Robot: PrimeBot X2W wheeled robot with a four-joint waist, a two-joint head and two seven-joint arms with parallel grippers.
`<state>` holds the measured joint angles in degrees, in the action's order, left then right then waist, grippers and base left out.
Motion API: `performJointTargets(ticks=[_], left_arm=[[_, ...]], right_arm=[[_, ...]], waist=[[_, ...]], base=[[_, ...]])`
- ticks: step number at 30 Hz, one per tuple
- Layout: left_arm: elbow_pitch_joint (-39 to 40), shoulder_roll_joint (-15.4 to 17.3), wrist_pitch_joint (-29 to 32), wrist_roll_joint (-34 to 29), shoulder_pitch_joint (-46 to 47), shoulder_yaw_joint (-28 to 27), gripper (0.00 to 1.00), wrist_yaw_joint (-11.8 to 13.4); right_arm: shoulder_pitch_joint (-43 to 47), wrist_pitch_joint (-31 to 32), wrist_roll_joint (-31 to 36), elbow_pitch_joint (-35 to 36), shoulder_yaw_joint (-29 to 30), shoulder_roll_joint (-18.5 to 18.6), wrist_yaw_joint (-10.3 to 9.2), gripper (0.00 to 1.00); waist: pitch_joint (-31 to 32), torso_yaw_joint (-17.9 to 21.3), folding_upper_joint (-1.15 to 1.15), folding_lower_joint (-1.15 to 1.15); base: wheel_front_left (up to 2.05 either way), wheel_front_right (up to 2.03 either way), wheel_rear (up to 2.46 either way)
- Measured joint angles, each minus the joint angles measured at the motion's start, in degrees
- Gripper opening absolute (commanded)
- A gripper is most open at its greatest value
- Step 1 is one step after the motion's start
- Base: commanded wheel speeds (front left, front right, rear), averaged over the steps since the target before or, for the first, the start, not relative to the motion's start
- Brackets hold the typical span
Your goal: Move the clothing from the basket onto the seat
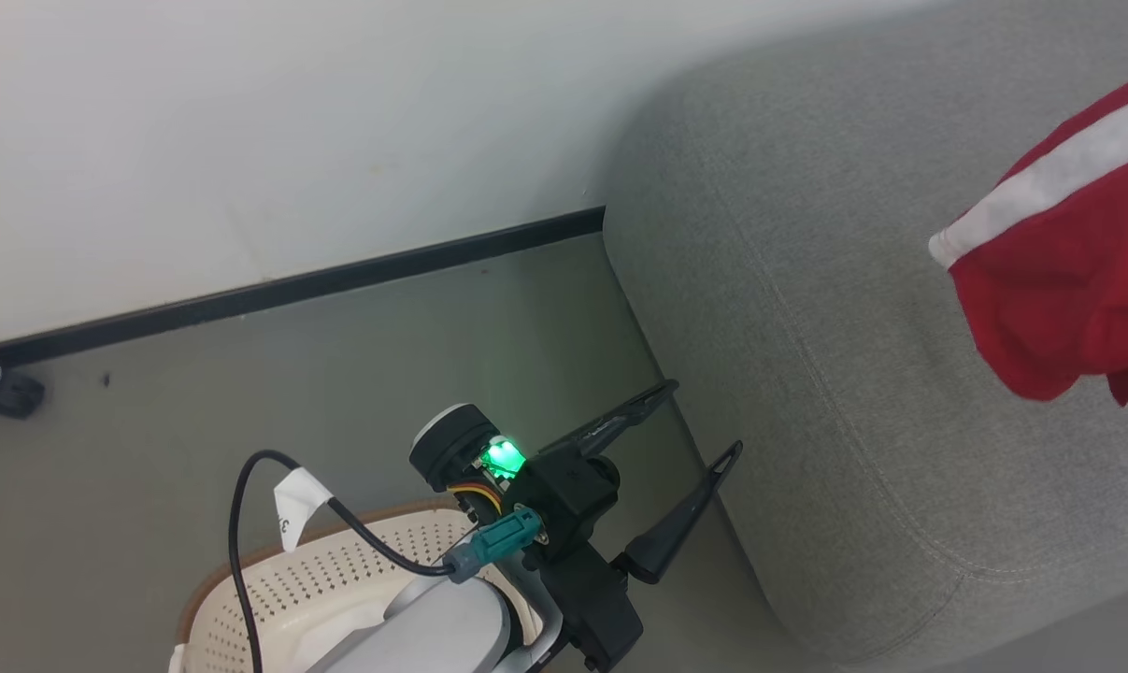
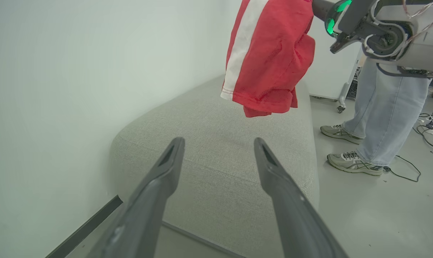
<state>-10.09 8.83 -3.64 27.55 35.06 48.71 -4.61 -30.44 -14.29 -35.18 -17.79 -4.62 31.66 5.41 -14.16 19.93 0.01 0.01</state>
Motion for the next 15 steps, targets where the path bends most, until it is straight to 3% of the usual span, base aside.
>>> performJointTargets(ticks=[9,15], left_arm=[[2.9,1.5,1.4,-2.8,2.5,1.0,1.0,-0.5],[4.7,0.4,2.2,-3.6,6.6,2.2,1.0,-1.0]], right_arm=[[-8.8,0.0,-1.1,-6.2,4.0,2.9,0.74,0.0],[-14.0,-0.4,-1.6,-12.7,7.2,4.1,0.99,0.0]], waist=[[-6.4,-2.1,0.0,0.0],[-11.2,-3.4,0.01,0.0]], base=[[0.0,0.0,0.0],[0.0,0.0,0.0]])
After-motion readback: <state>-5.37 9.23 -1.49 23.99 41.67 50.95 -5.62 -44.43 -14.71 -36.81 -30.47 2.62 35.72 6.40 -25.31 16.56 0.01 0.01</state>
